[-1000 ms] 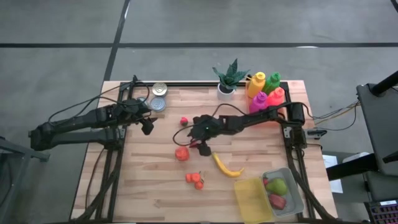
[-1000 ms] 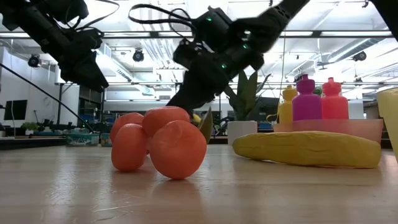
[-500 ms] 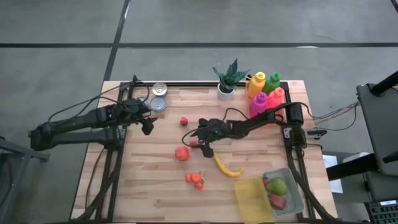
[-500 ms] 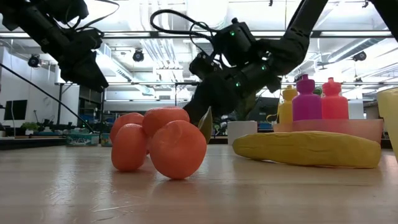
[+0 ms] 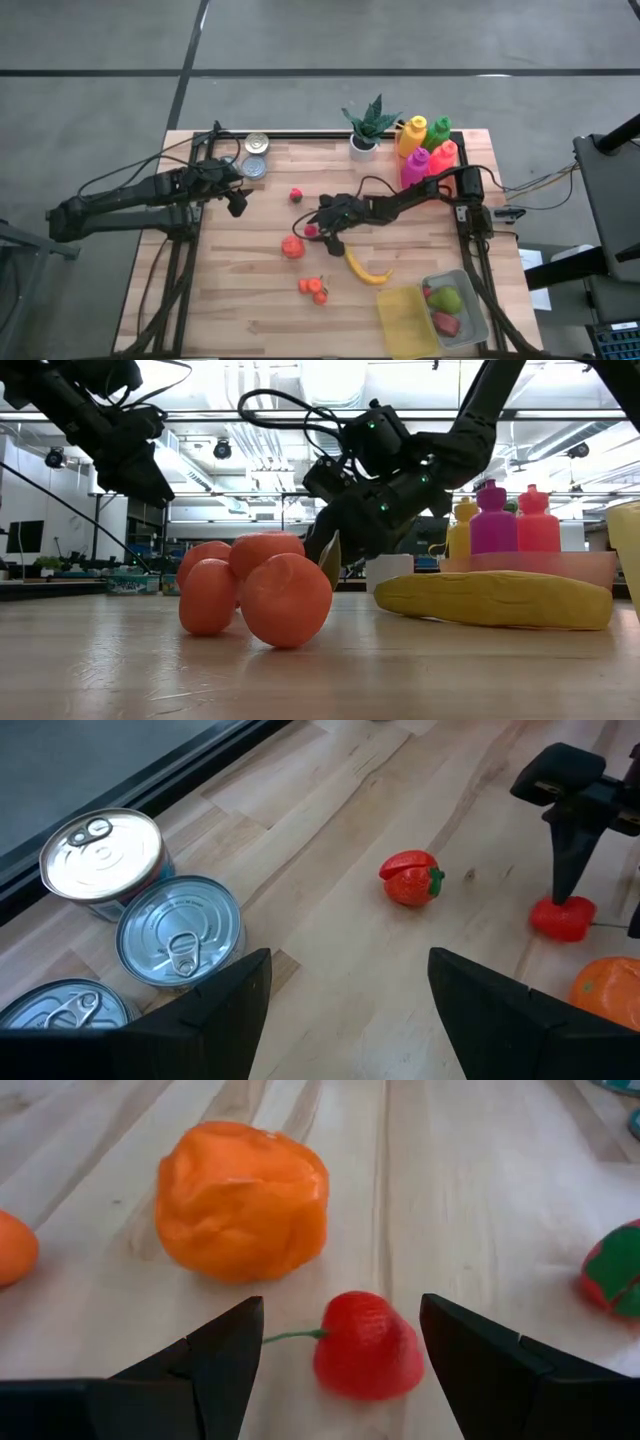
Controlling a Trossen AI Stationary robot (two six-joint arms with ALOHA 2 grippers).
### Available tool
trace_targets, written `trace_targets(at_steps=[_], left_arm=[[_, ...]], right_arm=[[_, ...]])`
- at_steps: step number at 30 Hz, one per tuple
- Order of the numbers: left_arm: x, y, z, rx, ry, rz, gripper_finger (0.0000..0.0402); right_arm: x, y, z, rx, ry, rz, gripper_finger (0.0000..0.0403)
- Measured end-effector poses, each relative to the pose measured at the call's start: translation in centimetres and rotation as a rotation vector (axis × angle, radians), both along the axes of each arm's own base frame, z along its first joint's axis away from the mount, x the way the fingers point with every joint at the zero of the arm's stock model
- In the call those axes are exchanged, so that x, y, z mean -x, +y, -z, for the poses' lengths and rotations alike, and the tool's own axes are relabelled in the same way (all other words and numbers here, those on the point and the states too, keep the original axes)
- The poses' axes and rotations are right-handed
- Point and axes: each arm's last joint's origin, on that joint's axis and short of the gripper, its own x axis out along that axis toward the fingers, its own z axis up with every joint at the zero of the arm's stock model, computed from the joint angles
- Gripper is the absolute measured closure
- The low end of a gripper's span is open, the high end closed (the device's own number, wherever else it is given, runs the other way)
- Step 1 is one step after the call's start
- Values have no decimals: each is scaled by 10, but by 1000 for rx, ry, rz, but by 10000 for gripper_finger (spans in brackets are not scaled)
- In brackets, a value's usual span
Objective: Pick & Place Food Item
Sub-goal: Put the red cherry into the gray bin
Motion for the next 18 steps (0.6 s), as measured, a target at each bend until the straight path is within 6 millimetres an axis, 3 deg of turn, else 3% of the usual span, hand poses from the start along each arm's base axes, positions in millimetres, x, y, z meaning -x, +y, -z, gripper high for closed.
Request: trace_targets(at_steps=[18], left_arm=[[0,0,0,0,0,0,126]], right_arm=[[0,2,1,-113,21,105,138]])
